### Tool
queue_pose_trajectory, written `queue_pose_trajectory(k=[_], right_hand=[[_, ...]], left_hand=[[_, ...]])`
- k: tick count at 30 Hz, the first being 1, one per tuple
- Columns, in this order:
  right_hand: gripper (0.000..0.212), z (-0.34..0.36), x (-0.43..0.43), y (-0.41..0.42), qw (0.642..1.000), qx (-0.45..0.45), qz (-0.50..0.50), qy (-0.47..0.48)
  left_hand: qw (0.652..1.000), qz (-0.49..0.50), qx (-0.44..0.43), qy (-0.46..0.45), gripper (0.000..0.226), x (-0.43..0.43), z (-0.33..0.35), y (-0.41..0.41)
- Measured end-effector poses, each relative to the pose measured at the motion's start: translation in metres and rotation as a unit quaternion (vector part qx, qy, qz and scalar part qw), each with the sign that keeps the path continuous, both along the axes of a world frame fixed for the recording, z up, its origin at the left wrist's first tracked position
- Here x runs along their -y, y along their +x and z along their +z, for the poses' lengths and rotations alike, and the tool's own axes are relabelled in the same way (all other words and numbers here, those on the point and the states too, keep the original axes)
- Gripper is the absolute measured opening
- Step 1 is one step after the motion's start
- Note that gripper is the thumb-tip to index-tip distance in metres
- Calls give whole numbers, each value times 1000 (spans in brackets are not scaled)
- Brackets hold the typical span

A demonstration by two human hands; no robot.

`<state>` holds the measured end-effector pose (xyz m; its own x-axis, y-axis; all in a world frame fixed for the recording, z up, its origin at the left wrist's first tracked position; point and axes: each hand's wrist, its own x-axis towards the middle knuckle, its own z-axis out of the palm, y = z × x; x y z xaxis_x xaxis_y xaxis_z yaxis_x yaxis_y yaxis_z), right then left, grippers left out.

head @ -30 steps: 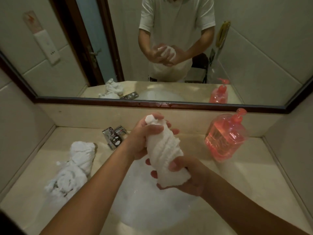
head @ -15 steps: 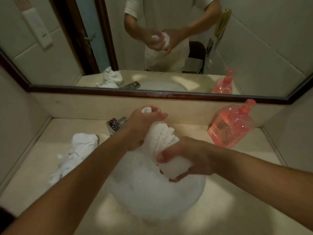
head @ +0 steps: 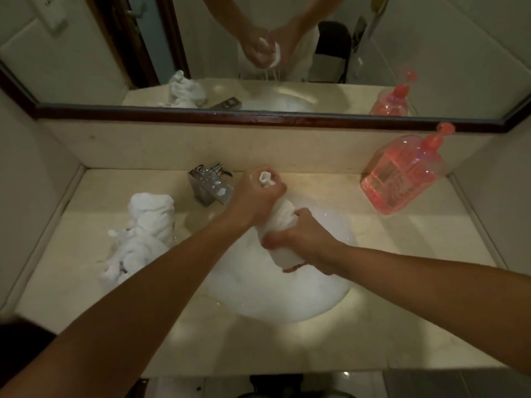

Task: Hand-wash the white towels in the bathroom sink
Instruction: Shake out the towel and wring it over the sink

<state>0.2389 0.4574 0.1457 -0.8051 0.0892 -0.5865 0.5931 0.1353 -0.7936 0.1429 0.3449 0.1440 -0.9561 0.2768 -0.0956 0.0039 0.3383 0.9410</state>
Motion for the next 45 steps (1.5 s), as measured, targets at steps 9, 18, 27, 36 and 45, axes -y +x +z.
queue_pose_trajectory(k=[9, 18, 27, 36, 45], right_hand=[[48, 19, -48, 2, 996, -39, -17, -79], [28, 9, -141, 26, 944, -122, -305, -1], [54, -56, -284, 66, 935, -60, -332, 107], [60, -132, -355, 77, 959, 27, -227, 167], [33, -113, -330, 64, 938, -53, -213, 270]], left_hand=[[993, 12, -9, 117, 20, -20, 28, 4], [979, 88, 92, 161, 27, -131, 9, 36], [986, 30, 154, 60, 58, -270, -69, 86], [981, 27, 177, -70, 70, -335, -151, 114], [993, 34, 76, -87, 63, -313, -132, 108]])
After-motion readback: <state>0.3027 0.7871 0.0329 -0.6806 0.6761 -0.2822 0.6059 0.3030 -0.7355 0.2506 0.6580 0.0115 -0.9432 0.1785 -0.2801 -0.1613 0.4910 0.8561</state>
